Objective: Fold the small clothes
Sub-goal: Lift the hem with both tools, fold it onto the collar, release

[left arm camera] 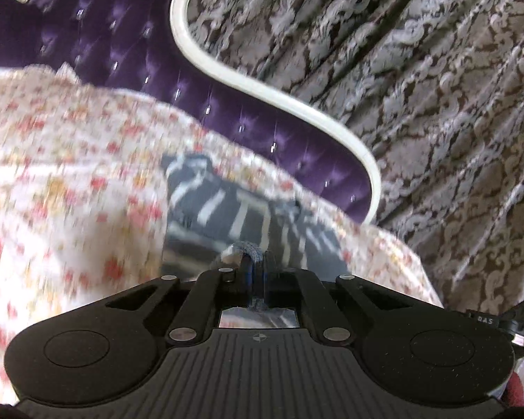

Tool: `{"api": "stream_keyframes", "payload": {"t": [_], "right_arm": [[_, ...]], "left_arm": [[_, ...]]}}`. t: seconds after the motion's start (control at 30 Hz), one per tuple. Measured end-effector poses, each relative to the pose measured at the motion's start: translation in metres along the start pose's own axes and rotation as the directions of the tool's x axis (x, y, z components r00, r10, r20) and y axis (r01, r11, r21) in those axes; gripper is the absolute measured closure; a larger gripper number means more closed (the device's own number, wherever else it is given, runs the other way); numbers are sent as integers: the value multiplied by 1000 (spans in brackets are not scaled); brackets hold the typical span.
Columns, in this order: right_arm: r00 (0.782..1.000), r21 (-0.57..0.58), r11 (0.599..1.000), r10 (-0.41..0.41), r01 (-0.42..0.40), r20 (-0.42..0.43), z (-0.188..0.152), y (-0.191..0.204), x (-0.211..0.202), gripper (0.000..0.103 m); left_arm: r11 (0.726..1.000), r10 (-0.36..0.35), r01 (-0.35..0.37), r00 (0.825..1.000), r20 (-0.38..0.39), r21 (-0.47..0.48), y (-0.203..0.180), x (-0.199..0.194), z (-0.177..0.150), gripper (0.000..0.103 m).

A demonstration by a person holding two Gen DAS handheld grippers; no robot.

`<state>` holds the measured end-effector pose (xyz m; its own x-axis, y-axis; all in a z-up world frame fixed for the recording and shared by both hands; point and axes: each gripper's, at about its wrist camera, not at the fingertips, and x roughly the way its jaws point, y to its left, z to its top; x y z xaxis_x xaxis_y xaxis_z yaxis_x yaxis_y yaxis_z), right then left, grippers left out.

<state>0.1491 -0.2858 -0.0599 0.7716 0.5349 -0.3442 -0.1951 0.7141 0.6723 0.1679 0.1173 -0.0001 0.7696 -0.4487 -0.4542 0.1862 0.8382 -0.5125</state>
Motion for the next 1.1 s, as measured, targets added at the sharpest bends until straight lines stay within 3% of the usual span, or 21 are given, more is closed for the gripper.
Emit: {"api": "stream_keyframes", "payload": {"t": [0.2,0.4,0.67,0.9,1.07,1.1], "right_arm": [[998,22,1000,9,-11,61,41,-9,33,90],[997,51,999,-17,13,79,71,-30,75,90],[996,122,989,-83,80,22,92,-68,145,90],[991,170,977,-127,131,-33,94,-95,183,89],[994,195,974,-113,113,-9,92,-105,187,79],[993,188,975,-122,119,2,92,-105,186,67]], "left_arm": [[1000,2,-2,999,47,7,4,32,41,98],[999,34,-33,999,33,-9,21,82,71,98],[993,101,-102,994,-32,-51,48,152,85,98],[985,148,-155,984,-98,-70,69,196,86,98],[981,165,-175,980,-107,-88,79,209,84,95],[981,167,-176,980,-107,-84,80,210,85,92]]}}
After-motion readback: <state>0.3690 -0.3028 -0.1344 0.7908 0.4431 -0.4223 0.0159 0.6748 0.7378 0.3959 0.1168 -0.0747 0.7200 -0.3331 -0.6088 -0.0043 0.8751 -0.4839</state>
